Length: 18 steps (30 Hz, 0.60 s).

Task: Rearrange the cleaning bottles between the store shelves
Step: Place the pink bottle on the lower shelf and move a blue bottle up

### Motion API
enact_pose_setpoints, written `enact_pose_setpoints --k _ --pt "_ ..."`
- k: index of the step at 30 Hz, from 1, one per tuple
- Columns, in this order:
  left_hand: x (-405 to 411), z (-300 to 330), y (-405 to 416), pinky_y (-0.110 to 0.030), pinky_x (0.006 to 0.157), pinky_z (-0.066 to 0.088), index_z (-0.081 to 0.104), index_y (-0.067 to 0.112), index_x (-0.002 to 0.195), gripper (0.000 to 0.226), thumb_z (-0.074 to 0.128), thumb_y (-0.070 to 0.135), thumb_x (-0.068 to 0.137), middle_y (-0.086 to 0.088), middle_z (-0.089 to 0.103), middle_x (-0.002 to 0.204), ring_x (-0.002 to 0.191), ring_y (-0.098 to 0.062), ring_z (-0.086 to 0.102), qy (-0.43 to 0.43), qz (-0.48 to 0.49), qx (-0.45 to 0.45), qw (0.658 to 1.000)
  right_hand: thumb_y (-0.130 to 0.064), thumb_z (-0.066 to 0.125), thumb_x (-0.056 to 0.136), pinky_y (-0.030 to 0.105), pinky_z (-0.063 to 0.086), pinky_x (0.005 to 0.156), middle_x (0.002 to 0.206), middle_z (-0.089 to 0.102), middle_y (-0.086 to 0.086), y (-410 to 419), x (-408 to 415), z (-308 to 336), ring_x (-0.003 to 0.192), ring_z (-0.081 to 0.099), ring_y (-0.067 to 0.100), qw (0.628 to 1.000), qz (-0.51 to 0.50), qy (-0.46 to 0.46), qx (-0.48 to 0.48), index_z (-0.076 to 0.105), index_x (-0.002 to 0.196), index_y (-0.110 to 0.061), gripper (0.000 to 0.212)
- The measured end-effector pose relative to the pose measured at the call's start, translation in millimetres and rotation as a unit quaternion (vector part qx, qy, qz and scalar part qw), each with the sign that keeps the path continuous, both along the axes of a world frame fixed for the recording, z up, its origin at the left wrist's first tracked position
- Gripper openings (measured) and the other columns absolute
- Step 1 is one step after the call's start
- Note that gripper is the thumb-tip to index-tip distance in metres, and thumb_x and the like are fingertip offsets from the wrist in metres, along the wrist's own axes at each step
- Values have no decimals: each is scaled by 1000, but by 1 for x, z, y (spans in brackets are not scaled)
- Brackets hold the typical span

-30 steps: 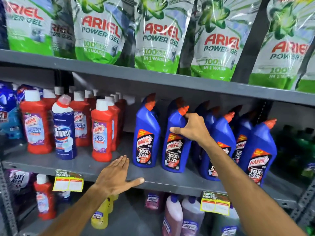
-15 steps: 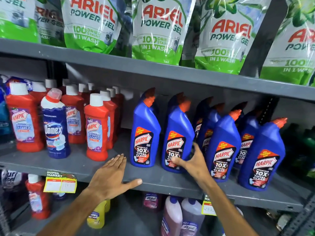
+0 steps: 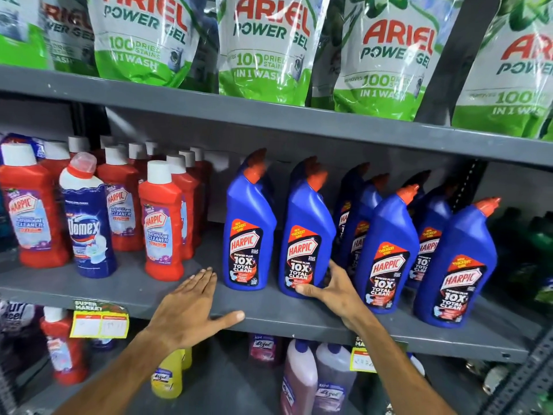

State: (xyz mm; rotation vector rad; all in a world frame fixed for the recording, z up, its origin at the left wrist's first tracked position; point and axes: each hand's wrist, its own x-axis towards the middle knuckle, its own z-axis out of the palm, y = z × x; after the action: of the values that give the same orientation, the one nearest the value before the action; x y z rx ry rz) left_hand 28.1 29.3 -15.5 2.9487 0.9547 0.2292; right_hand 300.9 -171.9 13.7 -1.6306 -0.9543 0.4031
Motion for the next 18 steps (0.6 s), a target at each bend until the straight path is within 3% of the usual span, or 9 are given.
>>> enact_pose_setpoints --k 5,11,15,18 --pt "-1 4 -2 -28 126 0 0 12 168 141 1 109 66 -4 0 179 164 -14 1 4 -1 -3 1000 -16 101 68 31 62 96 120 81 -6 -1 -1 2 112 76 12 1000 9 9 -1 64 132 -20 74" --pt "-2 7 -5 -28 125 -1 1 12 168 142 3 110 66 -3 -2 179 164 -14 0 0 -2 -23 1000 -19 102 66 16 59 82 112 82 -14 1 -2 0 104 77 5 1000 -2 3 -10 67 123 -26 67" --pt "-3 12 -8 -29 127 1 4 12 169 141 1 109 66 -5 2 179 164 -15 3 6 1 -25 1000 -25 104 63 27 61 96 121 80 -5 0 -3 -3 110 76 6 1000 -25 -9 -14 62 133 -21 81" --pt "-10 5 -20 -32 129 5 20 10 167 131 3 103 77 -8 17 177 163 -19 15 -52 5 35 998 -29 103 63 37 57 107 134 72 -1 -6 -11 -4 122 70 15 996 -78 -28 -16 52 145 -13 97"
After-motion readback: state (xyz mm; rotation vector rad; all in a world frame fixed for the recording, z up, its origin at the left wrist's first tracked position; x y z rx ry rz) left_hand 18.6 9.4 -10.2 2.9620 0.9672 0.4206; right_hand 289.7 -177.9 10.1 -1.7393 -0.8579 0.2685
